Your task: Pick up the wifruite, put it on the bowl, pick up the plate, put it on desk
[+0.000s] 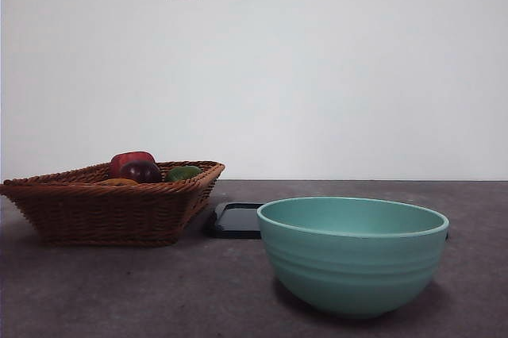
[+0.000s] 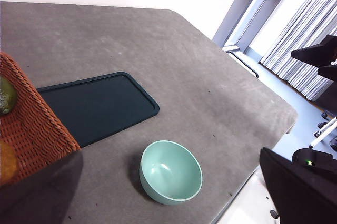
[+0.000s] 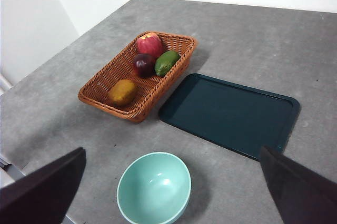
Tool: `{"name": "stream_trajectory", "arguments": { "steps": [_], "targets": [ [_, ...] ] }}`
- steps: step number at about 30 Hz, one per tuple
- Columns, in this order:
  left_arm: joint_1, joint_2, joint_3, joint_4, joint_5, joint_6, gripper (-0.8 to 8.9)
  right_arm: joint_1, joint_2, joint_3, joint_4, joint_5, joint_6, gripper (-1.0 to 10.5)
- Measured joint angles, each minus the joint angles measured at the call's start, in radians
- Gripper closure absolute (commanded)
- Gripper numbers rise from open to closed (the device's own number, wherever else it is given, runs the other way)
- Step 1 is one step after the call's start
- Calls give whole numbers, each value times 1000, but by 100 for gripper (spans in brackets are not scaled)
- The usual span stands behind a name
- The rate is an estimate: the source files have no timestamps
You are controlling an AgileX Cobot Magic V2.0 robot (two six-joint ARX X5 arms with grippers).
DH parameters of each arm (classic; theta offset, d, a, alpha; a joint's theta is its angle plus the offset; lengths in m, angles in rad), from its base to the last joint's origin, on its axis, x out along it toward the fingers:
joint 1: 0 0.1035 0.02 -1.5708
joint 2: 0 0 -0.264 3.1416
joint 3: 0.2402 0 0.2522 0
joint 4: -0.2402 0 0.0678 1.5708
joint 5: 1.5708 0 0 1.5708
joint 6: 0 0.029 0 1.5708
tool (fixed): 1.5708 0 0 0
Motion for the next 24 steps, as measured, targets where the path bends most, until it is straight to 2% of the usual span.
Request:
{"name": "stream_trajectory", "arguments": {
  "steps": [19,24],
  "targets": [
    [0,40,1,-16,-8,3,171,0,0,0,21,0,0,399],
    [0,130,2,-66,-104,2,171,0,0,0,21,0,0,399]
  ]
}}
